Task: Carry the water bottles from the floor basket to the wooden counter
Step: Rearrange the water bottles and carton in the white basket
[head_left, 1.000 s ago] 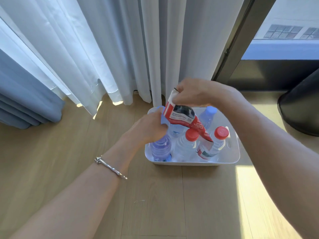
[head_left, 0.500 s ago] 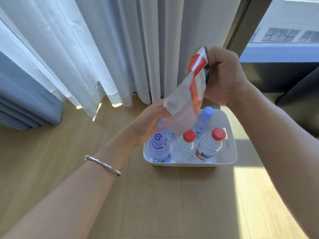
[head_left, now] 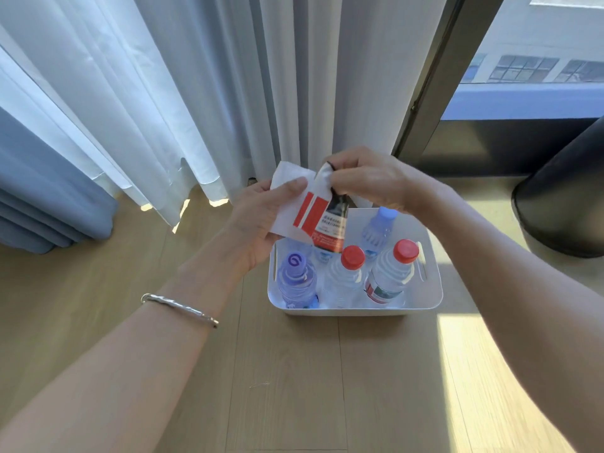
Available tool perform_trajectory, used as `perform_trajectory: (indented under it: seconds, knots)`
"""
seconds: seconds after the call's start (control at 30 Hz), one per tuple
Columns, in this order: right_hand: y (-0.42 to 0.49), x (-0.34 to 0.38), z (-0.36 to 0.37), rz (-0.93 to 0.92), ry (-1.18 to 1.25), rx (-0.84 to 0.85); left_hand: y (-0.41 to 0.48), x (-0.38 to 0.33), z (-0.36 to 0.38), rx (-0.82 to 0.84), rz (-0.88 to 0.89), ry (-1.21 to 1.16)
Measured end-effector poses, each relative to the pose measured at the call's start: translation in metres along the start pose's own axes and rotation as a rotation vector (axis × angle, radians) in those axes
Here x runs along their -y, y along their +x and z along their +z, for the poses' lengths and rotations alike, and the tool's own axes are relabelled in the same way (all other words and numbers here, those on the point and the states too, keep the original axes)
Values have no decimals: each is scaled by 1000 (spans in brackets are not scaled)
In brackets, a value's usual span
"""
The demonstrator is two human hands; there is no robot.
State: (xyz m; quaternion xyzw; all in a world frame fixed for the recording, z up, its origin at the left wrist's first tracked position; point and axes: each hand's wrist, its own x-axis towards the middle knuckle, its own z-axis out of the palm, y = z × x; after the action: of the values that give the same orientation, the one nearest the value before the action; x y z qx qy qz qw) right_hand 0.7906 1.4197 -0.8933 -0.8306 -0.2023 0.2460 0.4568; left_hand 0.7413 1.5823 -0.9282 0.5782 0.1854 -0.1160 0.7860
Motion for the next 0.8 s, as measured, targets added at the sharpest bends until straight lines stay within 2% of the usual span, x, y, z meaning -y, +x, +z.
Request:
perform_trajectory:
  seconds: [0.17,0.3,0.47,0.57,0.7,0.8]
  knots:
    - [5,1,11,8,-80,-19,-3,1,11,14,-43,-25]
    - [3,-2,10,-13,-86,-41,-3,1,5,107,-99,-19]
    - [6,-11,12,-30,-117,-179,-4,4,4,193,-28,102]
    - [8,-16,11,-18,-175,-212,0,11,0,144,30,248]
    - [7,-20,3,67,-115,-122,6,14,-2,-51,184,500]
    - [4,-22,-5,69,-169,-209,8,14,-3,-57,258,616]
